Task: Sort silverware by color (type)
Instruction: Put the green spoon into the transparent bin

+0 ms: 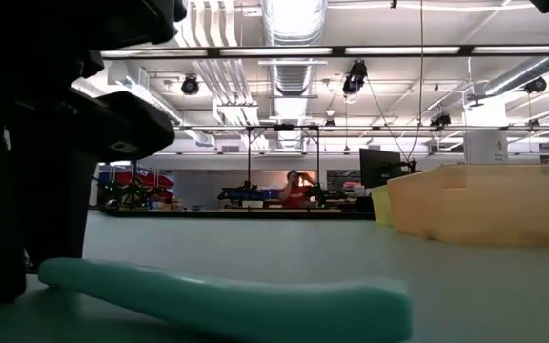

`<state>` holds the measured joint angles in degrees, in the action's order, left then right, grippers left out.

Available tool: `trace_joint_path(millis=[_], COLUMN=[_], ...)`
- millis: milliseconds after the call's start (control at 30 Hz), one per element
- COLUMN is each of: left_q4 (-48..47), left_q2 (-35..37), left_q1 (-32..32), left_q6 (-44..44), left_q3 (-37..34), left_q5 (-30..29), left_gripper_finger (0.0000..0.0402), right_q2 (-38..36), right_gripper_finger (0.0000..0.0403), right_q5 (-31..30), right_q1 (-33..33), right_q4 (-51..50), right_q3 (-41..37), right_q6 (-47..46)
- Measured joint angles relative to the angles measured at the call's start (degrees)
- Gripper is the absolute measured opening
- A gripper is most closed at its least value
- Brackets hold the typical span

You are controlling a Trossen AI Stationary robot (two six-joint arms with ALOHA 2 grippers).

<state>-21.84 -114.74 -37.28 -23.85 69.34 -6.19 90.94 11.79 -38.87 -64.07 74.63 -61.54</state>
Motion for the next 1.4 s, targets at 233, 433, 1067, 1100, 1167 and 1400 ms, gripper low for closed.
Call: trace_joint_path(millis=[233, 433, 1067, 1100, 1167, 1400], left_q4=[-4.9, -5.9, -6.5, -6.1, -5.6, 5.2], left_q2=[-0.1, 2.6, 34.9, 36.3, 38.9, 46.5], left_q1=[-0.2, -0.2, 1.1, 1.3, 1.7, 3.6], left_q6=[-17.0, -23.6, -45.4, -45.7, -45.4, -40.4], left_q3=[-0.1, -0.9, -20.4, -21.5, -23.7, -29.6], left_q5=[-6.9, -14.5, -37.0, -37.2, -37.1, -39.9], left_gripper_finger=[0.001, 0.0005, 0.0003, 0.0003, 0.0003, 0.0001], right_q2=[0.0, 0.0, -0.1, -0.1, -0.1, -0.1], right_gripper_finger=[0.015, 0.015, 0.0148, 0.0148, 0.0148, 0.0148], right_q5=[0.0, 0.0, -24.9, -26.6, -29.2, -30.5], right_q1=[0.0, 0.0, 7.1, 8.3, 10.8, 20.1], right_q4=[0.0, 0.0, 16.1, 19.6, 27.2, 46.4], right_q3=[0.0, 0.0, -0.1, -0.1, -0.1, -0.1], right_q6=[0.0, 0.0, -2.6, -1.4, 1.2, 8.1])
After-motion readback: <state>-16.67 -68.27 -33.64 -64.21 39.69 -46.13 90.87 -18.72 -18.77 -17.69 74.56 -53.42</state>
